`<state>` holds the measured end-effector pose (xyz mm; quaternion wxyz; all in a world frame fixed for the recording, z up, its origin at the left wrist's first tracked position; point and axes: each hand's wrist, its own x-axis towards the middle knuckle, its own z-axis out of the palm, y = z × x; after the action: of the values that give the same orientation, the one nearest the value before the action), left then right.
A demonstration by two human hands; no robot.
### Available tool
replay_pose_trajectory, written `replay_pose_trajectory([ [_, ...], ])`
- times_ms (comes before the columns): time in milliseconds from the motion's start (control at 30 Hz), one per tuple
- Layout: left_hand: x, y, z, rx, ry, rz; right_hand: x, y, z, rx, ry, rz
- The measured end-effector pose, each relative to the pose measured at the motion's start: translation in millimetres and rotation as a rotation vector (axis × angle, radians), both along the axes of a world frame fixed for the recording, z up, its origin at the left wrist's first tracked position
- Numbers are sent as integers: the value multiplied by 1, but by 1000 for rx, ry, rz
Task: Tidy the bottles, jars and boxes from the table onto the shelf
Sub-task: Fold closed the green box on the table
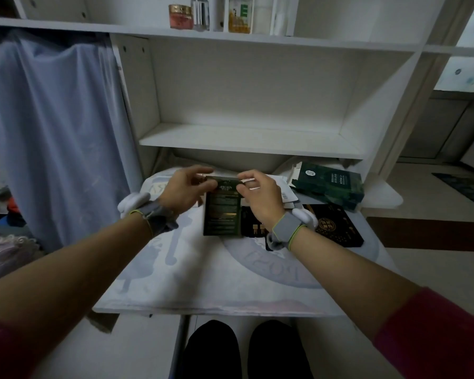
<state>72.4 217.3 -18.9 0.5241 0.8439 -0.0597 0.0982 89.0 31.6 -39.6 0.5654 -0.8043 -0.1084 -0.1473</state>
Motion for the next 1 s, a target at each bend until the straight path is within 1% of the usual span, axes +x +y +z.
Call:
replay_pose_trajectory([
  [67, 3, -3, 9, -88, 82, 46, 2, 2, 4, 93, 107, 13],
  [133, 4, -3, 13, -66, 178, 82, 5, 6, 5, 144, 201, 3],
  [233, 8, -2, 6, -45, 328, 72, 8, 12, -3, 164, 291, -36],
  [300, 11, -1, -2, -74, 381, 78, 10, 15, -10, 161, 334, -41],
  [400, 14, 0, -12, -64, 436, 84, 13, 17, -19, 141, 370, -28],
  [567, 18, -1, -23, -43, 486, 87, 16, 17, -32, 102, 398, -31],
  [833, 21, -2, -36, 93, 464, 101, 19, 19, -42, 55, 395, -34],
  [1000, 15, -2, -31, 77, 466, 68, 15, 16, -39, 76, 434, -2],
])
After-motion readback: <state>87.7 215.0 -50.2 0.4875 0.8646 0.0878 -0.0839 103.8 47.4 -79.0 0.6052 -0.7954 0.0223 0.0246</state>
